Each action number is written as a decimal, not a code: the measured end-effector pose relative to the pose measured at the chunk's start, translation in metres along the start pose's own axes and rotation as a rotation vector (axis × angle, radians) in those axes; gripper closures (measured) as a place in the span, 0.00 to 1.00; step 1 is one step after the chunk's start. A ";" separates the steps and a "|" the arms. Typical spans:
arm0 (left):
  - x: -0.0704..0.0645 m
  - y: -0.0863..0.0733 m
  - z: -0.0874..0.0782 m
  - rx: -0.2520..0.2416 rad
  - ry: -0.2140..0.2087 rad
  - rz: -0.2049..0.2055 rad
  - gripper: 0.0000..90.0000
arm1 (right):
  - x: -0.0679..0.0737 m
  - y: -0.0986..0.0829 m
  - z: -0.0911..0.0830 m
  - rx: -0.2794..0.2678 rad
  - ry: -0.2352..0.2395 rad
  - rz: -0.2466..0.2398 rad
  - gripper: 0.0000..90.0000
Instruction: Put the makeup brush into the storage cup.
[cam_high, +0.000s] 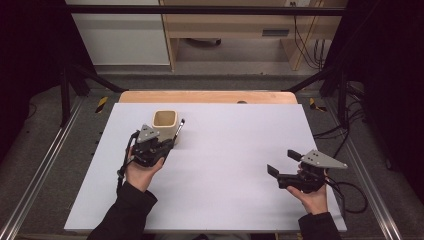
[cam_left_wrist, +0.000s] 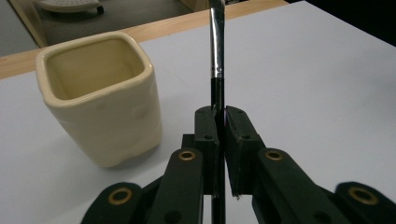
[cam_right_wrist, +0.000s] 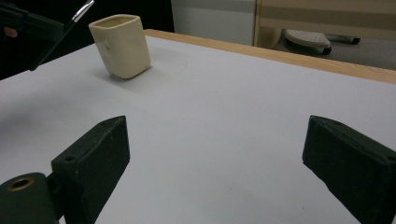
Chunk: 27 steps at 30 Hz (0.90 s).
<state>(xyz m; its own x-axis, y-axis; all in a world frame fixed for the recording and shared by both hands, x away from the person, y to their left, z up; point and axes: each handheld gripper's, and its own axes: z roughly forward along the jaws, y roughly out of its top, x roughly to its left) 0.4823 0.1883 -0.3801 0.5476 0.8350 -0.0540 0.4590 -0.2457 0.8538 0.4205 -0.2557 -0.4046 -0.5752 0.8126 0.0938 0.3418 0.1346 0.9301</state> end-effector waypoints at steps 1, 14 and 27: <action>0.001 0.000 -0.001 -0.001 0.003 0.001 0.93 | 0.000 0.000 0.001 -0.003 0.000 0.003 0.09; 0.017 0.008 -0.014 -0.071 0.034 -0.038 0.93 | 0.001 -0.001 0.003 0.009 -0.002 -0.010 0.09; 0.029 0.025 -0.014 -0.121 0.058 -0.063 0.93 | 0.000 -0.001 0.001 0.003 -0.008 -0.009 0.09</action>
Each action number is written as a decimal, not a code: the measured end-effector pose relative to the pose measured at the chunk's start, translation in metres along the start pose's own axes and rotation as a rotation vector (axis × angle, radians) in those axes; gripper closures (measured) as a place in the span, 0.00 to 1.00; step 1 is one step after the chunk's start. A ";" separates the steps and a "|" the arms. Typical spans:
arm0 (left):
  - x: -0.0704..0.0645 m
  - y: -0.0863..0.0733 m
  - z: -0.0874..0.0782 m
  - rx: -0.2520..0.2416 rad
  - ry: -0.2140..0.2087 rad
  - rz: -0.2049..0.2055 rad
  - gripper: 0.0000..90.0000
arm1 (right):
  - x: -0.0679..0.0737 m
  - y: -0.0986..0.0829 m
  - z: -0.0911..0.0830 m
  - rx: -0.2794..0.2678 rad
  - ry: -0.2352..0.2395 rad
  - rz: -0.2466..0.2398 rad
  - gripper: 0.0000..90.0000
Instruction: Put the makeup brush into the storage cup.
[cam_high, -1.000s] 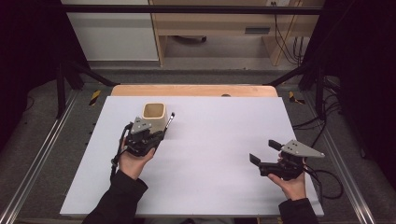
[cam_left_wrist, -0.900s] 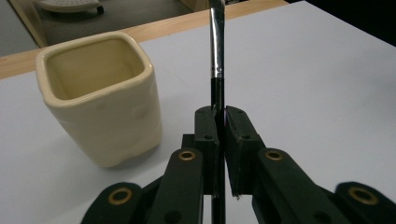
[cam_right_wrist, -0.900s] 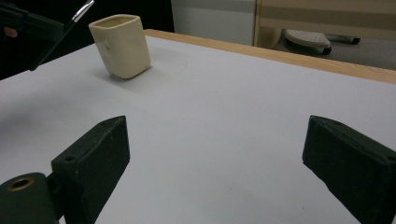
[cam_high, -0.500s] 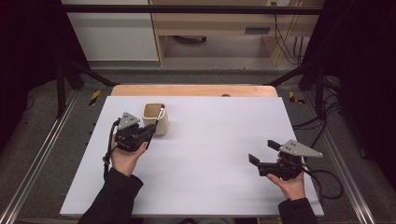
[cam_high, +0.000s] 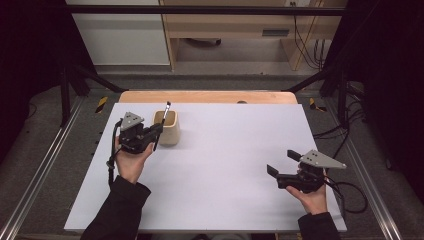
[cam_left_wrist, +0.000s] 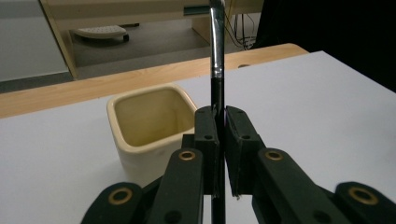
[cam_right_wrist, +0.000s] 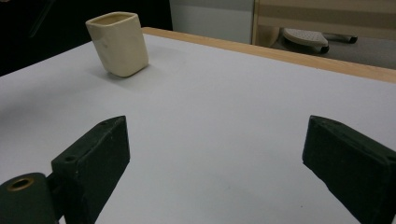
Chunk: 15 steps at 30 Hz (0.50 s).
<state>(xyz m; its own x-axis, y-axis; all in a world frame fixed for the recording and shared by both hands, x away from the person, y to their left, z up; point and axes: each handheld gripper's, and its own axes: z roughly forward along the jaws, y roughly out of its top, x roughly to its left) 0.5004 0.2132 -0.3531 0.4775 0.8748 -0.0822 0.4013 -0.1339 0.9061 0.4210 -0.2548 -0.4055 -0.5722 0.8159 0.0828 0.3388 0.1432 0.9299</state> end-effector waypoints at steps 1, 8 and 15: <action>0.001 0.002 0.000 -0.005 0.000 -0.006 0.93 | 0.000 0.000 0.000 0.000 -0.001 0.001 0.09; 0.008 0.015 0.003 -0.030 0.015 -0.027 0.93 | 0.001 0.000 0.000 -0.003 0.001 0.010 0.09; 0.013 0.026 0.009 -0.038 0.029 -0.037 0.93 | 0.000 0.000 0.000 -0.001 0.002 0.009 0.09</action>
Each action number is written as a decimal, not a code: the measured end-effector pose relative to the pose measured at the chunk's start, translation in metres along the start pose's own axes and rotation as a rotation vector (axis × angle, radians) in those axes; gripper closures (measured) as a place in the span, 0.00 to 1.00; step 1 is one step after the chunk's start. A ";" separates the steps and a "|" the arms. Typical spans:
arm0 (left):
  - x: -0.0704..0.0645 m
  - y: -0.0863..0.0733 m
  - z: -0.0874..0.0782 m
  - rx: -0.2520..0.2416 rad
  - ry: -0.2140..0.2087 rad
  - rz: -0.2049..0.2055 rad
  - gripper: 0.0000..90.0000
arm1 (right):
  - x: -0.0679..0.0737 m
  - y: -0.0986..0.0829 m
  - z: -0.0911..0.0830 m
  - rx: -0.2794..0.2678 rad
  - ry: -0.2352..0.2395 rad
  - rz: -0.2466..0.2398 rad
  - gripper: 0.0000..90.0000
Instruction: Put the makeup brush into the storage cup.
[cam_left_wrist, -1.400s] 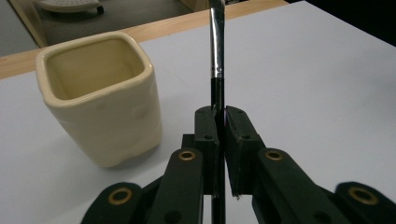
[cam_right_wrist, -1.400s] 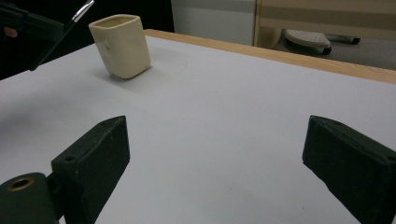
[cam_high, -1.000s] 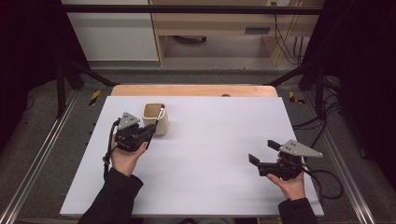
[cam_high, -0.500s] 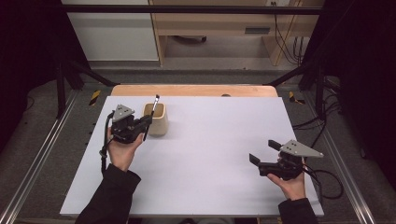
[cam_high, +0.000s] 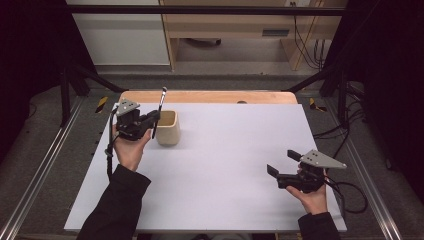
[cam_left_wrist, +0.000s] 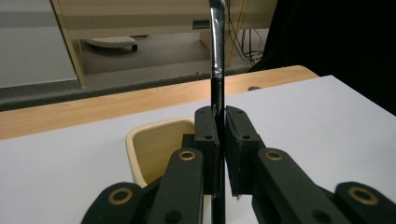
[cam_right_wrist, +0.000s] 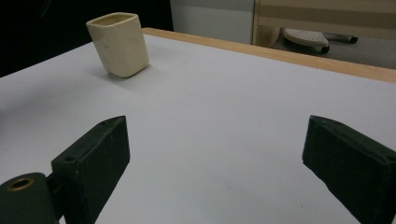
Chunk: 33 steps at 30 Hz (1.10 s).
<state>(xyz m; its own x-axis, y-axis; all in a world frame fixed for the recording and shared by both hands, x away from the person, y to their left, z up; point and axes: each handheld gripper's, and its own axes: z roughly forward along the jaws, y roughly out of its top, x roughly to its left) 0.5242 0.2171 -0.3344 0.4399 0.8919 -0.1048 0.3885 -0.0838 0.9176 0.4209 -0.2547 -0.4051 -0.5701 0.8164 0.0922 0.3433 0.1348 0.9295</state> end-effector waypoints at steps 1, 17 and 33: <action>0.001 0.001 0.001 0.000 0.002 0.000 0.93 | 0.000 0.000 0.000 0.000 0.001 0.001 0.09; 0.007 0.015 0.021 -0.001 0.036 -0.003 0.93 | 0.000 0.000 -0.001 -0.002 0.003 0.004 0.09; 0.012 0.025 0.043 -0.012 0.063 -0.002 0.93 | 0.000 0.001 -0.001 -0.006 0.005 0.005 0.09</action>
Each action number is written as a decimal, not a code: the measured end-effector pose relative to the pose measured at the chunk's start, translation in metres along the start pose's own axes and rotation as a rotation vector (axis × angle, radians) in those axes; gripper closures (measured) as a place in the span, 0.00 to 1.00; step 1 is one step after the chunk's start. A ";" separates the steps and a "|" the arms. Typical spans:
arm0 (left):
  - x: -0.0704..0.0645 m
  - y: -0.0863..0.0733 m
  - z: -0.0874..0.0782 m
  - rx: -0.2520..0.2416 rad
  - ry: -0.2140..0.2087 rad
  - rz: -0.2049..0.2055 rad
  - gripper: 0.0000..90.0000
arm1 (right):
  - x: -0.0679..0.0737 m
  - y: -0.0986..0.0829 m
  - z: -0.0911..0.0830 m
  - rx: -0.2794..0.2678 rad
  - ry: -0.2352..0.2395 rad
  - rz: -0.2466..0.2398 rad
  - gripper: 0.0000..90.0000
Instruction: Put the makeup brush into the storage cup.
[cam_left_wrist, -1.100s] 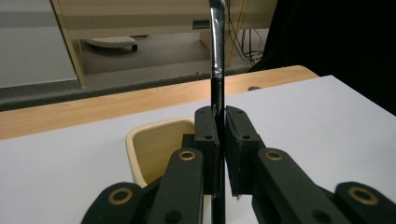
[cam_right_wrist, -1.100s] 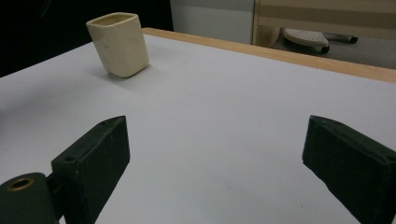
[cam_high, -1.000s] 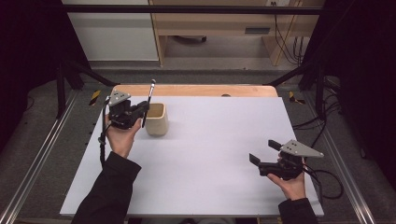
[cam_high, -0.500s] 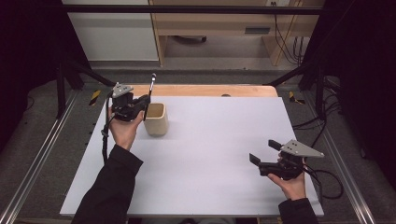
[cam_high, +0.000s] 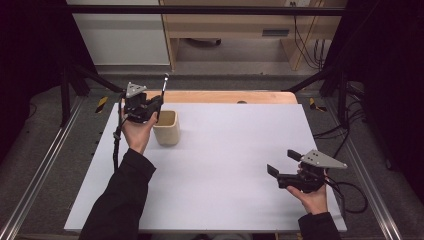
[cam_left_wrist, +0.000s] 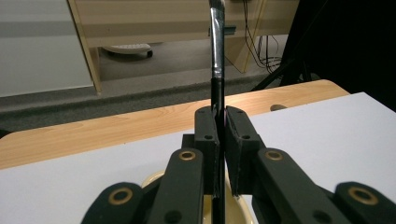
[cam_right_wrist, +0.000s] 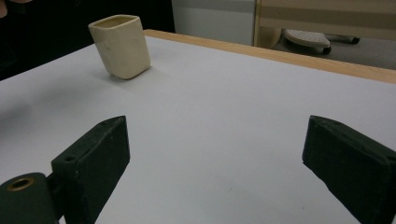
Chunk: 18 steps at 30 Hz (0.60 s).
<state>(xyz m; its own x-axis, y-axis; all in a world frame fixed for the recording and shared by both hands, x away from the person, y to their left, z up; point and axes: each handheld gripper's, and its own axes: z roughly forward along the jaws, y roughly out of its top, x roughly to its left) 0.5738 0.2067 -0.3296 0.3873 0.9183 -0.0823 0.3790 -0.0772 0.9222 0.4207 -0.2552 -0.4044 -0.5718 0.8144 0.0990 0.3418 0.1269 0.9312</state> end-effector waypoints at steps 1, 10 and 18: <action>0.001 0.000 0.002 -0.001 0.000 -0.003 0.93 | 0.000 0.000 0.000 -0.001 0.002 0.002 0.09; 0.005 -0.004 0.014 0.006 0.014 -0.014 0.93 | 0.000 0.000 0.000 -0.001 0.001 0.001 0.09; 0.011 -0.004 0.021 0.017 0.031 -0.014 0.93 | 0.000 0.000 0.000 -0.002 0.004 0.002 0.09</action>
<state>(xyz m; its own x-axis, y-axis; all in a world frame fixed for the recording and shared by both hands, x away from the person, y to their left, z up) 0.5943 0.2089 -0.3417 0.3557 0.9309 -0.0830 0.3982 -0.0706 0.9146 0.4206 -0.2553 -0.4043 -0.5745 0.8121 0.1023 0.3414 0.1241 0.9317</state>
